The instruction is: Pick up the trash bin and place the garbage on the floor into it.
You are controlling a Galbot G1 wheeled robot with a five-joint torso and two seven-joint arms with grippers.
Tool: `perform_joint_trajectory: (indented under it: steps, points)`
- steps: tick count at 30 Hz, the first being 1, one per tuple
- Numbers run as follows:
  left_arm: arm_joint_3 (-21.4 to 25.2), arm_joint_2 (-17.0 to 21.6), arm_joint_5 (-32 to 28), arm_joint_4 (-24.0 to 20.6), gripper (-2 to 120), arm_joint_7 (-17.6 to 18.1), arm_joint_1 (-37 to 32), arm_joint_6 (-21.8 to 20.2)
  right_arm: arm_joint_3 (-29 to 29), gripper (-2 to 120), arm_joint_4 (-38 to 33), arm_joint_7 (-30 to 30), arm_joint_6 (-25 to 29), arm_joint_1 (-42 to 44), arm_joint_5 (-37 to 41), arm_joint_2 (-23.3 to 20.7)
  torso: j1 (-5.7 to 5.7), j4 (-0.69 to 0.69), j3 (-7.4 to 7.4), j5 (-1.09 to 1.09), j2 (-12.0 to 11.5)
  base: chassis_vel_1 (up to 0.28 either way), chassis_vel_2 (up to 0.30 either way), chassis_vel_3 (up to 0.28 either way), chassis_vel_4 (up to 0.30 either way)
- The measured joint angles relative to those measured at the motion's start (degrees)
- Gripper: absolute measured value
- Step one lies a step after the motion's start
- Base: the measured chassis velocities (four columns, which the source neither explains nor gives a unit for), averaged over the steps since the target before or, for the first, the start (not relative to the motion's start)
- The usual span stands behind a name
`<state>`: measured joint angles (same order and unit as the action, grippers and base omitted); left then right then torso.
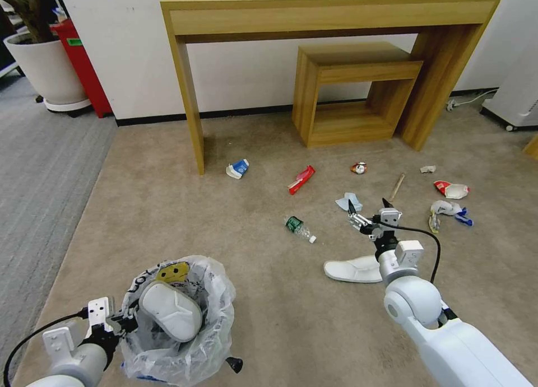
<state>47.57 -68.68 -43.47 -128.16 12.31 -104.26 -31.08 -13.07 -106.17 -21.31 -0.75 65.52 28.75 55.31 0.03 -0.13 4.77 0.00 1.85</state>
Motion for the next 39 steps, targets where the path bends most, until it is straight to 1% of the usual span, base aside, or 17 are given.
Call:
perform_joint_trajectory:
  steps: [4,6,9,14,15,19,23,24,25,27,28,30,32,33,35,37,39]
  points:
    - [0.02,0.07,-0.09,0.0,1,-0.01,-0.02,0.1,-0.08,93,-0.04,-0.02,0.0,0.03,-0.08,-0.06,0.0,0.0,0.02,-0.01,0.0,-0.192,0.205,0.204,-0.197]
    - [0.03,0.07,-0.09,0.0,1,-0.05,0.0,0.2,-0.12,93,-0.06,-0.04,0.0,0.05,-0.08,-0.08,0.0,0.01,0.01,0.02,0.0,-0.217,0.239,0.216,-0.195]
    - [-0.05,-0.03,-0.08,0.11,1,-0.13,0.07,0.47,-0.13,93,-0.08,-0.07,0.05,0.09,-0.18,-0.07,0.0,0.0,0.01,-0.02,0.0,-0.198,0.221,0.213,-0.207]
    - [-0.09,-0.1,0.03,0.28,1,-0.23,0.12,0.82,-0.07,97,-0.05,-0.05,0.77,0.28,-0.45,0.0,0.0,-0.01,0.01,-0.02,-0.01,-0.174,0.186,0.169,-0.171]
    - [-0.09,-0.11,0.03,0.28,1,-0.26,0.12,0.88,0.04,98,0.0,-0.03,1.01,0.29,-0.46,0.04,0.0,-0.01,0.02,0.02,-0.02,-0.152,0.148,0.146,-0.169]
    - [0.01,-0.17,0.07,0.28,1,-0.29,-0.09,0.92,0.28,100,0.02,0.02,1.23,0.29,-0.38,0.11,0.0,0.01,0.02,-0.01,-0.02,-0.128,0.12,0.121,-0.122]
    - [0.04,-0.32,0.16,0.32,1,-0.34,-0.19,1.0,0.88,100,-0.45,-1.18,0.21,0.35,0.6,0.14,0.0,0.0,0.01,0.0,-0.02,-0.036,0.042,0.042,-0.033]
    - [0.03,-0.43,0.27,0.56,1,-0.37,-0.2,1.05,1.21,100,-1.25,-2.95,-1.41,0.75,2.21,-0.03,0.0,0.0,0.0,0.0,-0.01,0.0,0.0,0.0,0.0]
    - [0.03,-0.43,0.27,0.56,1,-0.37,-0.2,1.05,1.21,100,-1.25,-2.95,-1.41,0.75,2.21,-0.03,0.0,0.0,0.0,0.0,-0.01,0.0,0.0,0.0,0.0]
    - [-0.1,-0.59,0.49,1.04,1,-0.37,-0.02,1.16,1.58,100,-3.32,-7.2,-5.48,1.38,7.81,-0.59,0.0,0.01,0.0,0.0,-0.01,0.0,0.0,0.0,0.0]
    - [-0.1,-0.59,0.49,1.04,1,-0.37,-0.02,1.16,1.58,100,-3.32,-7.2,-5.48,1.38,7.81,-0.59,0.0,0.01,0.0,0.0,-0.01,0.0,0.0,0.0,0.0]
    - [-0.21,-0.74,0.52,1.54,1,-0.39,0.45,1.23,1.3,100,-4.58,-11.46,-8.19,2.41,13.42,-1.31,0.0,0.01,0.0,-0.01,-0.01,0.0,0.0,0.0,0.0]
    - [-0.27,-0.81,0.46,2.1,1,-0.4,0.95,1.26,-0.97,100,-5.94,-15.5,-10.75,4.34,20.43,-1.88,0.0,0.01,0.0,0.01,-0.01,0.0,0.0,0.0,0.0]
    - [-0.27,-0.81,0.46,2.1,1,-0.4,0.95,1.26,-0.97,100,-5.94,-15.5,-10.75,4.34,20.43,-1.88,0.0,0.01,0.0,0.01,-0.01,0.0,0.0,0.0,0.0]
    - [-0.39,-0.81,0.31,2.97,1,-0.47,1.55,1.48,-4.85,100,-6.84,-18.61,-11.98,7.36,25.94,-2.09,0.0,0.0,0.0,0.0,-0.01,0.0,0.0,0.0,0.0]
    - [-0.45,-0.82,0.25,3.27,1,-0.48,1.86,1.52,-6.36,100,-7.02,-19.51,-11.94,8.79,27.48,-2.06,0.0,0.0,0.0,-0.01,0.0,0.0,0.0,0.0,0.0]
    - [-0.59,-0.83,0.04,3.78,1,-0.48,2.63,1.55,-9.09,100,-7.42,-20.67,-11.7,11.77,29.88,-1.69,0.0,-0.01,0.0,0.0,0.0,0.0,0.0,0.0,0.0]
